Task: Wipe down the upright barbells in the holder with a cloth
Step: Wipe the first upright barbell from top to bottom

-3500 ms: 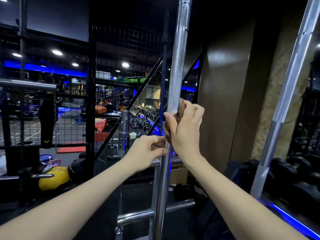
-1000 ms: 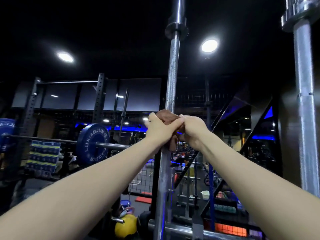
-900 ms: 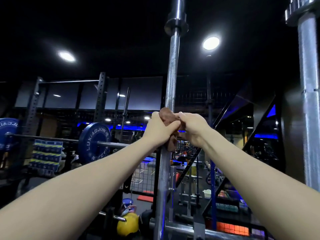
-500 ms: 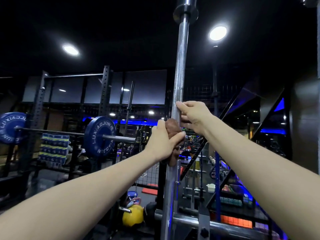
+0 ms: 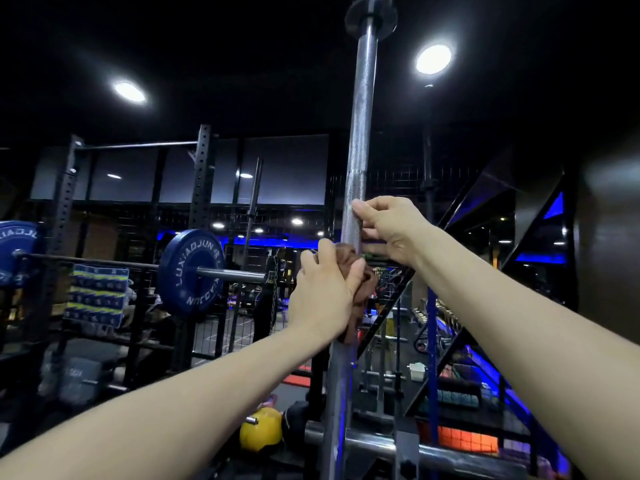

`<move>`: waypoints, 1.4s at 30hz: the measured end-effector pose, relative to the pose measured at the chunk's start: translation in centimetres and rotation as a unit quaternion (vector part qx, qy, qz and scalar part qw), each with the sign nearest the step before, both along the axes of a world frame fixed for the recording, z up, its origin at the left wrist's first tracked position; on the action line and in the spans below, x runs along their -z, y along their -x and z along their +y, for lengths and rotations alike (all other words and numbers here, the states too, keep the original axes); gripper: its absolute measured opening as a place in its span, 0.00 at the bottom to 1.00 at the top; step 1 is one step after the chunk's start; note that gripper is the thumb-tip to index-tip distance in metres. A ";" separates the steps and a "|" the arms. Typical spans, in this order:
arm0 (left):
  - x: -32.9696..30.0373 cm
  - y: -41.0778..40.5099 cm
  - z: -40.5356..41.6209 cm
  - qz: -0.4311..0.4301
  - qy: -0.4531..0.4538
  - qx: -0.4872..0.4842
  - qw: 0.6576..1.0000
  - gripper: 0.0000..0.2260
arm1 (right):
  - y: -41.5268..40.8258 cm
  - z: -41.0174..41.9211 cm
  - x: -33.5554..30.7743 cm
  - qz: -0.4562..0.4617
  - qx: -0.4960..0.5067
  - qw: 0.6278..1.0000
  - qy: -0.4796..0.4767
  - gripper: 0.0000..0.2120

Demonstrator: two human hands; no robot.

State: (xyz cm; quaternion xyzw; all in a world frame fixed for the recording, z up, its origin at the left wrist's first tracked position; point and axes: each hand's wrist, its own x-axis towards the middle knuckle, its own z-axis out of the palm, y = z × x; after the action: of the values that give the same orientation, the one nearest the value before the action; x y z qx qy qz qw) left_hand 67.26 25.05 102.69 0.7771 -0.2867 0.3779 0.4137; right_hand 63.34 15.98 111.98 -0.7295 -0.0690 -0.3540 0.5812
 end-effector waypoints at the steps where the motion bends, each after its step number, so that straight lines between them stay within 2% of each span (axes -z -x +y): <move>1: -0.8 -0.1 0.0 0.009 0.014 0.007 1.000 0.21 | -0.2 -0.1 0.0 -0.002 0.011 1.000 0.010 0.11; 5: -3.8 -0.9 -0.2 -0.006 0.034 0.017 0.999 0.19 | -1.2 -0.5 0.1 -0.029 0.038 0.998 0.031 0.13; 8: -1.5 -1.0 -0.3 -0.002 0.020 0.011 1.000 0.21 | -1.7 -0.7 0.4 -0.021 0.024 0.999 0.033 0.12; 14: 3.4 -0.9 0.6 0.016 -0.083 -0.018 0.996 0.22 | -1.7 -0.3 0.5 0.000 0.028 0.999 0.043 0.12; 19: -2.3 -1.7 0.4 -0.021 0.012 0.017 1.000 0.20 | -2.7 -0.7 0.5 -0.020 0.050 0.996 0.069 0.16; 21: -3.9 -1.8 -0.4 -0.033 0.018 0.000 0.999 0.20 | -3.1 -1.0 0.4 -0.031 0.060 0.994 0.083 0.16; 26: 2.2 -1.2 -0.5 -0.029 -0.059 -0.036 0.997 0.23 | -2.4 -0.8 0.6 0.000 0.032 0.998 0.050 0.17; 29: 4.8 -0.9 0.2 -0.007 -0.092 -0.027 0.995 0.22 | -1.7 -0.4 0.6 0.002 0.026 0.999 0.044 0.16; 32: 3.0 -1.0 0.6 -0.012 -0.070 -0.017 0.997 0.23 | -1.7 -0.2 0.6 -0.008 0.033 0.998 0.046 0.18; 35: -2.1 -1.2 0.1 -0.031 0.006 -0.001 0.999 0.21 | -2.4 -0.5 0.7 -0.027 0.054 0.996 0.061 0.21; 37: -3.8 -1.1 -0.4 -0.045 0.007 -0.015 0.999 0.21 | -2.6 -0.8 0.6 -0.038 0.058 0.995 0.071 0.22; 42: 2.7 -0.5 -0.4 -0.034 -0.049 -0.030 0.998 0.23 | -1.8 -0.7 0.9 -0.014 0.036 0.999 0.035 0.18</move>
State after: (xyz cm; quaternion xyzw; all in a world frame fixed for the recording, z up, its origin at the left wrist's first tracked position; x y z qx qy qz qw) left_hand 67.78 24.64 99.95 0.7916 -0.2955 0.4014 0.3535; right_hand 65.14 15.30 111.09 -0.7463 -0.0625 -0.3821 0.5414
